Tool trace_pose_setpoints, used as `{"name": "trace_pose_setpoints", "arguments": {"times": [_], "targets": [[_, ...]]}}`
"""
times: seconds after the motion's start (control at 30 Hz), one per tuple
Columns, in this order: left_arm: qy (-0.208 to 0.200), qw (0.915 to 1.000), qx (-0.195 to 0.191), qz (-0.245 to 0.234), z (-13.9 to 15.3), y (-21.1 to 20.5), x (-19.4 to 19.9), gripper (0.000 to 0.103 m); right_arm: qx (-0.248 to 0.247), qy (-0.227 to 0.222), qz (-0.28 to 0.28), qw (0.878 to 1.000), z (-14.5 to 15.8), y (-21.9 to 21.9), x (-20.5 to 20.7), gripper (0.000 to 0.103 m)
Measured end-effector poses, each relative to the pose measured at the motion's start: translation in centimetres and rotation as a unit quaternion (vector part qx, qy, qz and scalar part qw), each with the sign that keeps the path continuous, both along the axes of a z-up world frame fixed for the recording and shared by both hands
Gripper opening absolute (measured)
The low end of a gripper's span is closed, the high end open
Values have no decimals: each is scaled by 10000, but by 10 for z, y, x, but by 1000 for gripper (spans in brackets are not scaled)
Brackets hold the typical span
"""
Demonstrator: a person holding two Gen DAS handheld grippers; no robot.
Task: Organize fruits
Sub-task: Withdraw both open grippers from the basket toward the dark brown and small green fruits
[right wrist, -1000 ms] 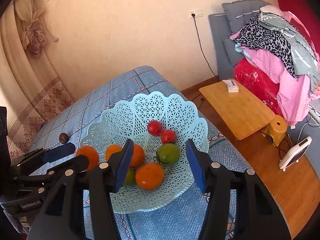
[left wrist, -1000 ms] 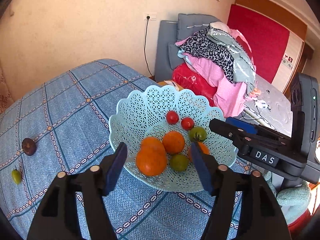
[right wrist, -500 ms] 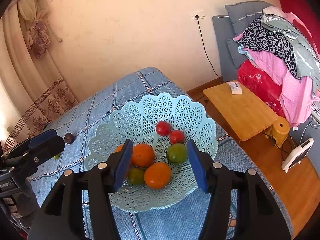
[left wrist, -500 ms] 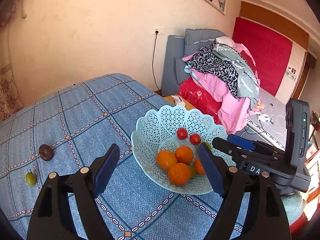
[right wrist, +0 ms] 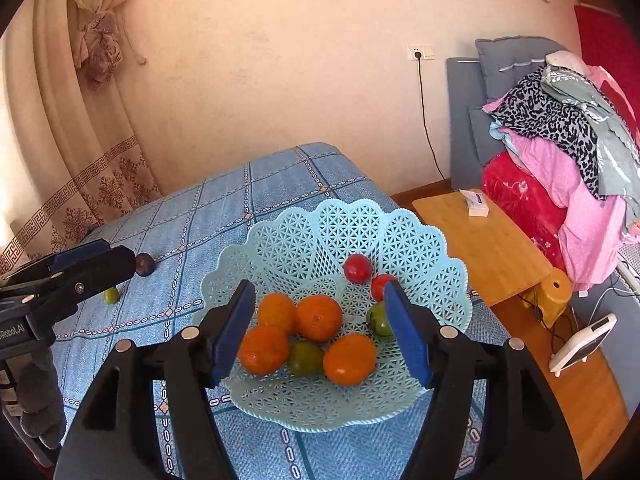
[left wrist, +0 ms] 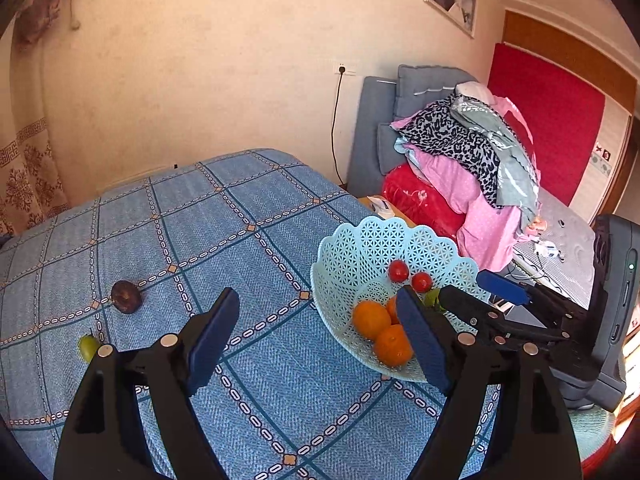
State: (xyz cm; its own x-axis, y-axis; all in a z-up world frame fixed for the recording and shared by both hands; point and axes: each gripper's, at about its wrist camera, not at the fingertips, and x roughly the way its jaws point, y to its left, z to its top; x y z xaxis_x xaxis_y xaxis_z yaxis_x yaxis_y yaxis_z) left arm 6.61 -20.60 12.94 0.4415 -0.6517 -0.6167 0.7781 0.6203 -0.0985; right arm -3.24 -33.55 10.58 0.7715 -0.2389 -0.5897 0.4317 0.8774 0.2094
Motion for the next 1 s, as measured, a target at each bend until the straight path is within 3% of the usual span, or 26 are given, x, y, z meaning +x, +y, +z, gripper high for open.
{"name": "trace_pose_setpoints", "arguments": {"times": [0.3, 0.63, 1.0], "targets": [[-108, 9989, -8, 447, 3, 33, 10, 80, -186, -56, 304, 9993, 7, 27, 21, 82], [-131, 9950, -35, 990, 6, 80, 28, 80, -237, -114, 805, 9964, 12, 65, 49, 83], [268, 9772, -198, 2097, -5, 146, 83, 80, -205, -156, 1389, 9900, 15, 108, 87, 83]]}}
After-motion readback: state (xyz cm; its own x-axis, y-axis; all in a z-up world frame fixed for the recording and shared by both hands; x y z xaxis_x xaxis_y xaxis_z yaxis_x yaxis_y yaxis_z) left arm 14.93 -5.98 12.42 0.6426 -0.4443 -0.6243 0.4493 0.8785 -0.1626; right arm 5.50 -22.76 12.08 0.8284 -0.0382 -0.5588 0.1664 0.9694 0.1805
